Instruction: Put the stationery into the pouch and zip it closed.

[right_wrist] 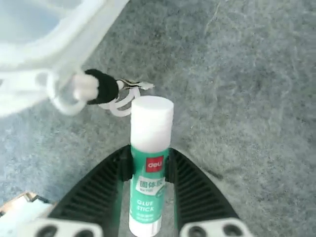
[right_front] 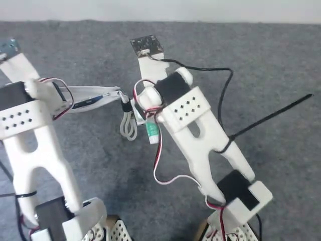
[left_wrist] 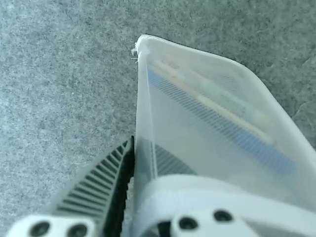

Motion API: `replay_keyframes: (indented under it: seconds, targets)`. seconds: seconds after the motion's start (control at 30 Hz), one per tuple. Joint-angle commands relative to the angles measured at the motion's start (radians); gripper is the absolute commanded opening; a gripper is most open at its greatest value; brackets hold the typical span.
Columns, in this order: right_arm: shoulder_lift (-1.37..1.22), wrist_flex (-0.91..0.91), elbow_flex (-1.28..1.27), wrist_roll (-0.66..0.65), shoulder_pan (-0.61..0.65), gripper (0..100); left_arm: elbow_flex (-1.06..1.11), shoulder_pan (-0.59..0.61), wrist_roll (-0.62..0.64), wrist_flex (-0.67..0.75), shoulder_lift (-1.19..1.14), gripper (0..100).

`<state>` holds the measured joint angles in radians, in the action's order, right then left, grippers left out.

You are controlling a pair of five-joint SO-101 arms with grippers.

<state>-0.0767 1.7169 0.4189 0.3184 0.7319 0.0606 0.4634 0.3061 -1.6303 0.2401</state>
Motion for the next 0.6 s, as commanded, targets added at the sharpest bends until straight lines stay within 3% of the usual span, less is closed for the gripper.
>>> replay_keyframes:
  seconds: [0.0,0.2,0.57]
  targets:
    - [0.105,0.005,-0.014,0.012,0.039,0.6,0.010,0.000,0.012,-0.015,-0.005,1]
    - [0.263,-0.039,-0.130,-0.025,0.050,0.6,0.010,0.000,0.012,-0.015,-0.005,1]
    - [0.555,-0.375,-0.519,-0.002,0.053,0.6,0.010,0.000,0.015,-0.015,-0.005,1]
